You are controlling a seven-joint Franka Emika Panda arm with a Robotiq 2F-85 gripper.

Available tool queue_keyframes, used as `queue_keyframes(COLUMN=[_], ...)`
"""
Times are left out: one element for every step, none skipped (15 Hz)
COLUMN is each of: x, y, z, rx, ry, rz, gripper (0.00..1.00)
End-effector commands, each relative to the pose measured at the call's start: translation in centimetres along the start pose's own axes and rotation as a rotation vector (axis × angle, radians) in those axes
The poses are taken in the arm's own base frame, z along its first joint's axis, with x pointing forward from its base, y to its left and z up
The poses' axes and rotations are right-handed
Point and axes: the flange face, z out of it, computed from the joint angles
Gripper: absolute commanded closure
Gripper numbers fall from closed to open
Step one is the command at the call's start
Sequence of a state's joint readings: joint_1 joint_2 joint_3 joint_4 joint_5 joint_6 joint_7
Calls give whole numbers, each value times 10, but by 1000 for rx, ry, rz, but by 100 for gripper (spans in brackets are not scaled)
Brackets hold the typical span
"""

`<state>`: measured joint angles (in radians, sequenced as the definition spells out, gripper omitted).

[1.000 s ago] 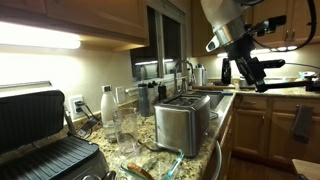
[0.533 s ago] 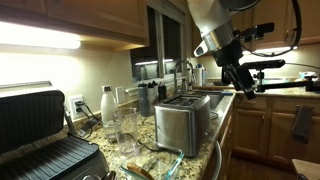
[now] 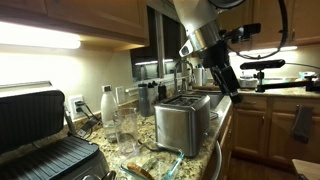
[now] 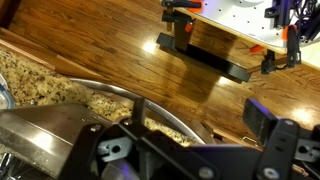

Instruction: Pick up one slice of bread from the glass bowl and place it inside the left slot of the toaster

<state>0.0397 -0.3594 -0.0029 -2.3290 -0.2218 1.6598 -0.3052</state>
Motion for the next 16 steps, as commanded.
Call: queue_keyframes(x=[19, 24, 31, 36, 44, 51, 59, 67, 75, 83, 91, 100, 108, 116, 122, 129], y=[-2, -2, -2, -3, -4, -7, -11, -16, -23, -29, -37, -46, -53, -60, -66, -71], z=[-4, -5, -7, -8, -11, -13, -16, -19, -23, -25, -27, -28, -28, -26, -25, -22], rx=[28, 35, 44, 53, 65, 75, 87, 95, 100, 103, 104, 106, 109, 113, 116, 118], ry=[33, 43, 52, 62, 78, 91, 102, 112, 122, 126, 131, 134, 134, 136, 138, 139], rz=[21, 27, 29, 32, 35, 36, 34, 33, 27, 24, 18, 11, 0, -8, -15, -20], gripper=[0, 0, 0, 0, 0, 0, 0, 0, 0, 0, 0, 0, 0, 0, 0, 0])
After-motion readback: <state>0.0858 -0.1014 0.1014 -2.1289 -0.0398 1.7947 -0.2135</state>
